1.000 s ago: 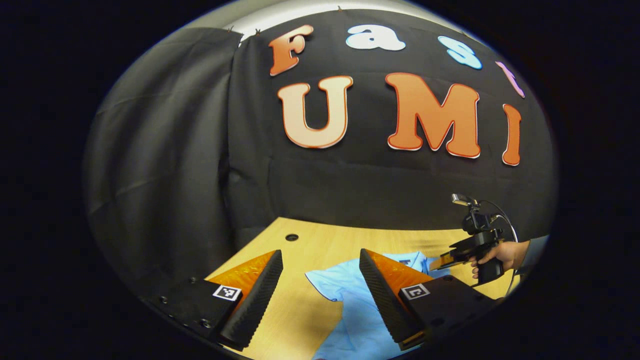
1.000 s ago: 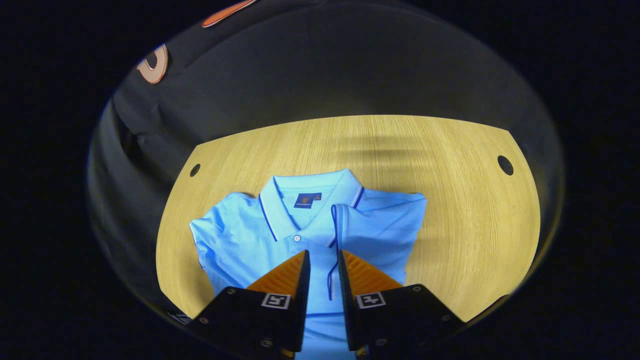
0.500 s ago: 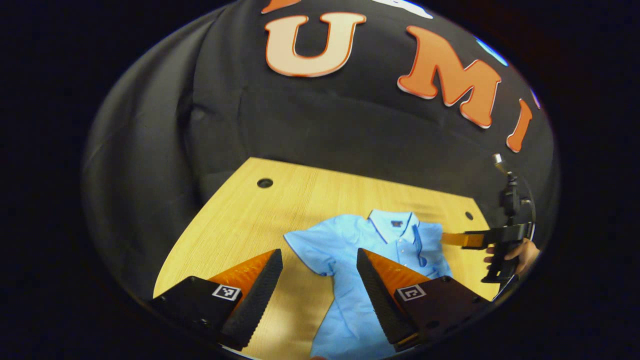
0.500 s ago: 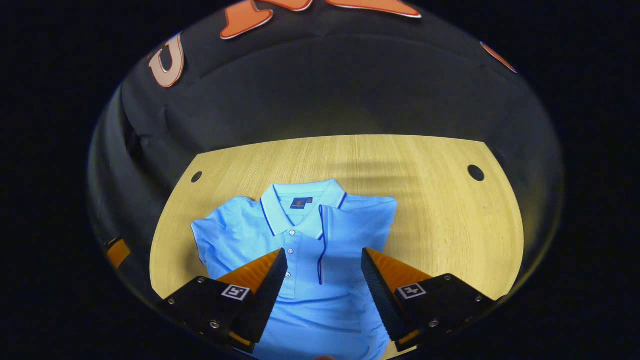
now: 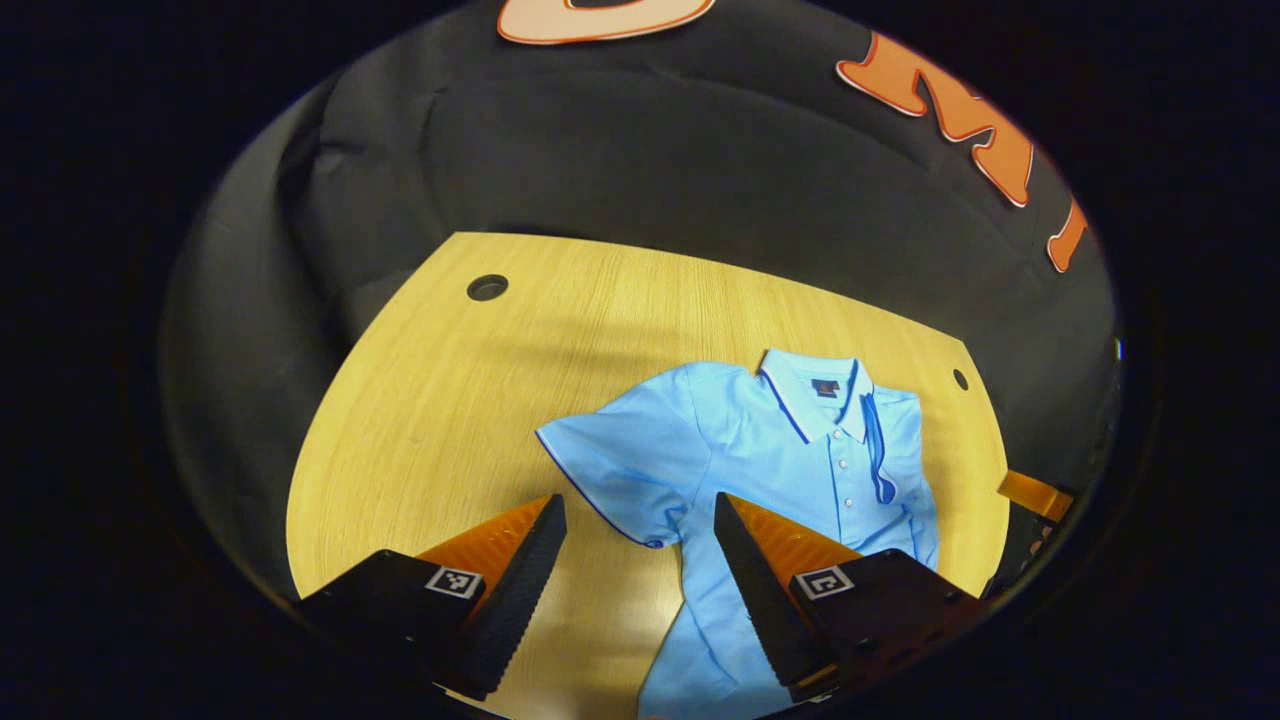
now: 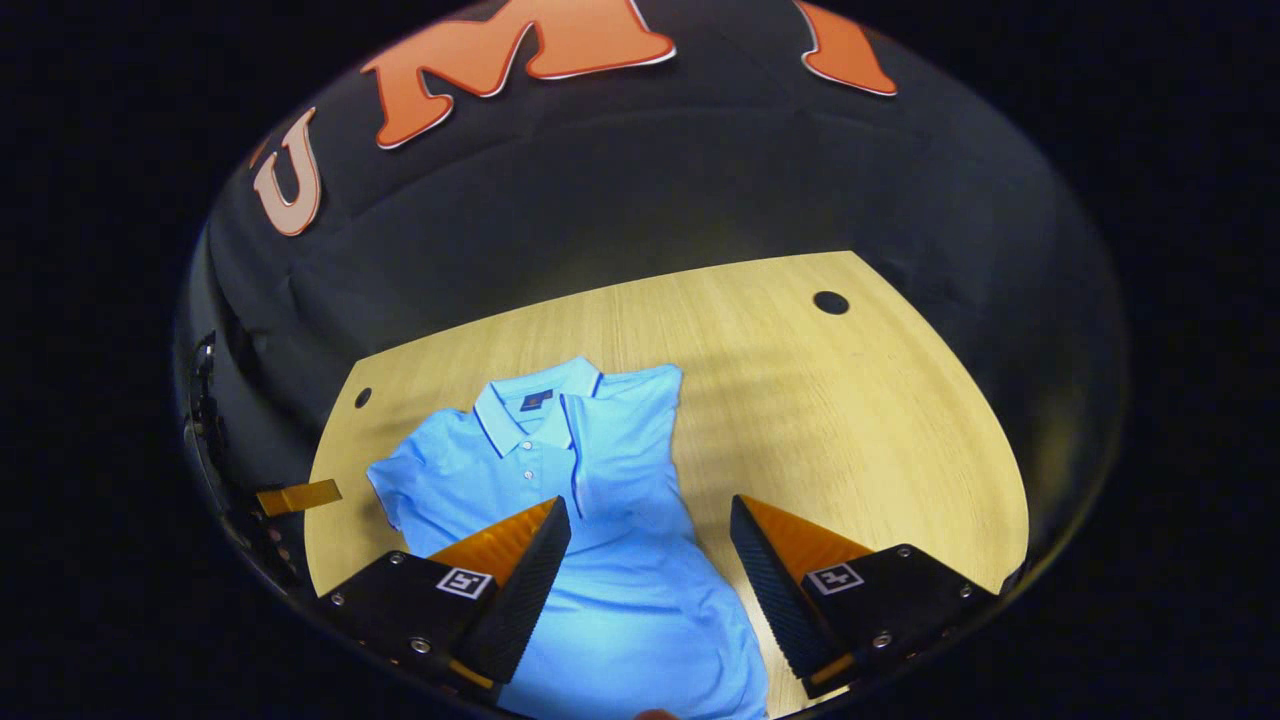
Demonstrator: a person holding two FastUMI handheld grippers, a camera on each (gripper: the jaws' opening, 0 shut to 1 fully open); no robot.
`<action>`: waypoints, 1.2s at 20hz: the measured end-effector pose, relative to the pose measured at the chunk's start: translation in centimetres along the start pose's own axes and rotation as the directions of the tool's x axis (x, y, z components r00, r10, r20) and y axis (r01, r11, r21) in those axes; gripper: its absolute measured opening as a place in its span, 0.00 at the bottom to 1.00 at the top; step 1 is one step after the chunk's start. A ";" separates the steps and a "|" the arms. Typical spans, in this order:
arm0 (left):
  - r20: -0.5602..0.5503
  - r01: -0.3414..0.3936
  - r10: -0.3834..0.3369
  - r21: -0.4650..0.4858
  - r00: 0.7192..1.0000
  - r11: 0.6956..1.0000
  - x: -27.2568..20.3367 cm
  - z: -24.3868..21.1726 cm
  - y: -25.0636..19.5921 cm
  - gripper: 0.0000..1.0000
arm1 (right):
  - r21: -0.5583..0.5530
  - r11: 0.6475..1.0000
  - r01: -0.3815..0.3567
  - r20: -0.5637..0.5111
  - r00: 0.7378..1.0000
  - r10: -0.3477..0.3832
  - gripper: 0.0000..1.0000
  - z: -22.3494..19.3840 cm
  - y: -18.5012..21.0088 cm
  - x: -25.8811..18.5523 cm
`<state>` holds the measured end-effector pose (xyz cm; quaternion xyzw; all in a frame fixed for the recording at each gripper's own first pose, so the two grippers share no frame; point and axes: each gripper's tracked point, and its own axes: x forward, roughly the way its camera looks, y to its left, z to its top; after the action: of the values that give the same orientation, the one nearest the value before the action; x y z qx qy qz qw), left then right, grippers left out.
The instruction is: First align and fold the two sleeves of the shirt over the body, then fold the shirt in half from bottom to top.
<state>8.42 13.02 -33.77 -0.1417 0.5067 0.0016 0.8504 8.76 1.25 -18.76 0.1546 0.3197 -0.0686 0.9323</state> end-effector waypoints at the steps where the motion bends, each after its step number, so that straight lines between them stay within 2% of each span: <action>1: -0.021 0.008 -0.008 -0.009 1.000 1.000 1.1 -0.2 -0.1 0.98 | 0.006 1.000 0.015 0.014 1.000 -0.015 0.99 -0.3 -0.7 -0.9; 3: -0.088 0.029 -0.031 -0.031 0.996 0.999 3.1 -0.9 -0.4 0.96 | 0.016 1.000 0.026 0.025 0.999 -0.027 0.99 -1.2 -1.3 -2.2; 5: -0.148 -0.002 -0.003 -0.037 0.989 0.999 4.9 -1.7 0.1 0.99 | 0.021 0.999 0.034 0.024 0.999 -0.035 0.98 -2.2 -1.9 -3.3; 6: -0.165 -0.018 0.011 -0.042 0.986 0.999 5.7 -1.8 0.3 0.95 | 0.018 0.999 0.039 0.029 0.999 -0.040 0.99 -2.6 -2.2 -3.8; 8: -0.204 -0.056 0.042 -0.062 0.978 0.997 7.0 -2.3 1.0 0.99 | 0.005 0.999 0.052 0.044 0.998 -0.052 0.99 -3.1 -2.8 -4.6; 11: -0.242 -0.103 0.070 -0.126 0.968 0.987 8.3 -2.5 2.0 0.96 | -0.017 0.999 0.043 0.056 0.998 -0.042 0.99 -4.0 -2.9 -5.6; 12: -0.251 -0.115 0.077 -0.143 0.965 0.983 8.7 -2.4 2.2 0.92 | -0.026 0.999 0.042 0.059 0.997 -0.040 0.99 -4.3 -2.9 -5.9; 13: -0.260 -0.127 0.085 -0.150 0.962 0.980 8.9 -2.6 2.4 0.94 | -0.036 0.999 0.039 0.065 0.997 -0.036 0.99 -4.5 -2.9 -6.1; 16: -0.283 -0.182 0.140 -0.130 0.949 0.975 9.8 -3.0 3.2 0.93 | -0.058 0.998 0.033 0.064 0.998 -0.029 0.99 -5.5 -2.9 -6.7; 17: -0.283 -0.193 0.153 -0.119 0.947 0.974 9.4 -2.7 3.2 0.86 | -0.063 0.997 0.033 0.062 0.998 -0.029 0.99 -5.8 -2.9 -6.7; 18: -0.294 -0.219 0.180 -0.103 0.938 0.970 9.6 -2.9 3.5 0.85 | -0.067 0.997 0.032 0.059 0.998 -0.028 0.99 -6.3 -2.9 -6.8; 19: -0.285 -0.215 0.181 -0.093 0.941 0.972 9.5 -2.5 3.4 0.77 | -0.069 0.997 0.033 0.056 0.998 -0.029 0.99 -6.6 -3.0 -6.9; 23: -0.256 -0.168 0.144 -0.074 0.956 0.983 10.1 -1.8 2.0 0.15 | -0.050 0.998 0.025 0.056 0.998 -0.022 0.99 -7.7 -3.0 -7.2; 24: -0.250 -0.127 0.102 -0.083 0.963 0.988 10.2 -1.7 1.0 0.12 | -0.045 0.999 0.026 0.060 0.998 -0.023 0.99 -7.9 -3.2 -7.4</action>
<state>11.79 12.17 -43.60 -0.1531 0.6143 0.0583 0.7719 -2.30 1.07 -20.90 0.1270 0.2954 -0.0772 0.9437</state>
